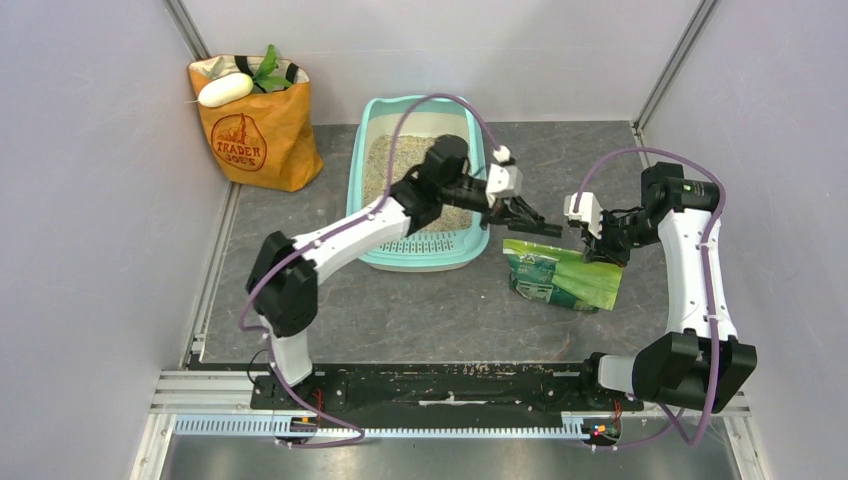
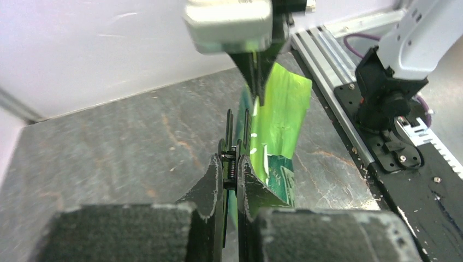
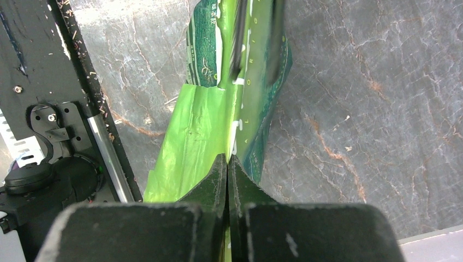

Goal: Fill the litter box with clean litter

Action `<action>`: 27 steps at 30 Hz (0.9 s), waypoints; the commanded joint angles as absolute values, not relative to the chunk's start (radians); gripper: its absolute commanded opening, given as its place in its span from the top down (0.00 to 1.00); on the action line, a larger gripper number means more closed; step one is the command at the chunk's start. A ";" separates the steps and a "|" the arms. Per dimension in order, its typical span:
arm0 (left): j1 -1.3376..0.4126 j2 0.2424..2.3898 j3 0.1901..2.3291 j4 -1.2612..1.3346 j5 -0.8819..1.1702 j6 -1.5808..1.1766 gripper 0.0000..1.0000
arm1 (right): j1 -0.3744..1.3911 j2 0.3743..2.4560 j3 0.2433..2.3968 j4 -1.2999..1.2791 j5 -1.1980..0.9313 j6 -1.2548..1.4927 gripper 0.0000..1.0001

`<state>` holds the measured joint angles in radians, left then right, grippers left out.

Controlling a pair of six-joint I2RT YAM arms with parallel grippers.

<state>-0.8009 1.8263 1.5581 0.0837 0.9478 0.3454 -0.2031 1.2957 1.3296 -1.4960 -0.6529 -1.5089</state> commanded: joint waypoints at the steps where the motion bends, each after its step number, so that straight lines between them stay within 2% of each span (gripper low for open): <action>1: -0.665 1.611 1.562 -0.130 0.932 0.302 0.98 | -0.199 1.334 1.372 -1.480 -0.680 -1.455 1.00; 6: -0.363 1.471 1.618 -0.894 0.950 0.776 0.98 | -0.198 1.356 1.397 -1.487 -0.689 -1.416 1.00; 8: -0.204 1.436 1.612 -1.063 0.933 0.885 0.98 | -0.199 1.364 1.399 -1.488 -0.676 -1.400 1.00; 12: 0.079 1.361 1.514 -1.177 0.861 0.991 0.98 | -0.198 1.372 1.400 -1.473 -0.673 -1.358 1.00; 18: 0.298 1.345 1.344 -1.359 0.746 1.307 0.98 | -0.198 1.388 1.420 -1.473 -0.681 -1.330 1.00; 23: 0.354 1.419 1.255 -1.437 0.677 1.457 0.98 | -0.198 1.386 1.412 -1.473 -0.675 -1.327 1.00; 27: 0.346 1.386 1.096 -1.270 0.683 1.448 0.98 | -0.199 1.390 1.403 -1.472 -0.667 -1.327 1.00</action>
